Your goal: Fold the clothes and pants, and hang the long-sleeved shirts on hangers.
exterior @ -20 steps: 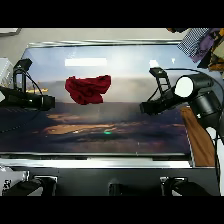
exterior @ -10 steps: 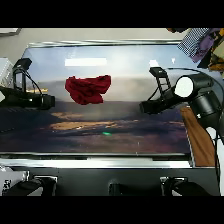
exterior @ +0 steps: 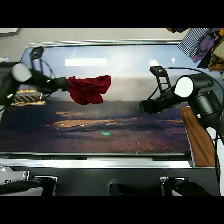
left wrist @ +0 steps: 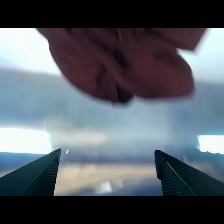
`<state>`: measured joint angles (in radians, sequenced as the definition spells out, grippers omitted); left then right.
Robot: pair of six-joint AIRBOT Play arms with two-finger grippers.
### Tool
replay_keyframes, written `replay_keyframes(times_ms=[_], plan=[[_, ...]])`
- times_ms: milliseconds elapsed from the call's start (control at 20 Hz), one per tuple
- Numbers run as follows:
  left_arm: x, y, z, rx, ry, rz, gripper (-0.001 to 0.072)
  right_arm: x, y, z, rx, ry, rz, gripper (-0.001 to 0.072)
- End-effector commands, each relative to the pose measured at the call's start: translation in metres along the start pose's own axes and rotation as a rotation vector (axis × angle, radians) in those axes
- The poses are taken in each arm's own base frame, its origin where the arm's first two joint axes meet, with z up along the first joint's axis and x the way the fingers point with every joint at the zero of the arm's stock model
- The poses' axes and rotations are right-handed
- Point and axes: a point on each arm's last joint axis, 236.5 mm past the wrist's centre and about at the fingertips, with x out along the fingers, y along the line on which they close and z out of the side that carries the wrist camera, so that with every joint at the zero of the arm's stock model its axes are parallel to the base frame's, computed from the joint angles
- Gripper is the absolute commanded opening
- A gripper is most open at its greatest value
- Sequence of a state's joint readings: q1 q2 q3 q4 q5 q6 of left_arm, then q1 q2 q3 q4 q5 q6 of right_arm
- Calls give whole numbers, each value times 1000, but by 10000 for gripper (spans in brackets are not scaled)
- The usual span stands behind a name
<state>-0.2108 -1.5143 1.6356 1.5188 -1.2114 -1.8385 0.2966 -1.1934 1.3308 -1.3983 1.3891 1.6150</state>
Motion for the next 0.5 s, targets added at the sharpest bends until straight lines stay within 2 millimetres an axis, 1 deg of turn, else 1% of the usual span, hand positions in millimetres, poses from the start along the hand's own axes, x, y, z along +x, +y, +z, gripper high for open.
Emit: replay_keyframes(times_ms=[0,50,150,200,250,300,350,400,450], plan=[[89,5,24,-8,60,54,720,0,1,0,8,-1,3,38],[113,6,26,-8,76,59,720,0,1,0,30,-1,3,38],[152,3,31,-5,74,56,720,0,1,0,81,-1,3,38],[166,0,35,-3,64,49,720,0,1,0,103,-1,3,38],[179,-3,33,2,65,47,720,0,1,0,118,-2,3,38],[187,-3,26,6,86,52,690,0,1,1,121,-3,4,38],[191,0,17,6,120,62,498,0,1,2,121,-8,4,38],[191,2,10,10,149,70,264,0,1,3,121,-12,4,38],[185,3,5,36,176,74,4,0,1,3,121,-12,4,38]])
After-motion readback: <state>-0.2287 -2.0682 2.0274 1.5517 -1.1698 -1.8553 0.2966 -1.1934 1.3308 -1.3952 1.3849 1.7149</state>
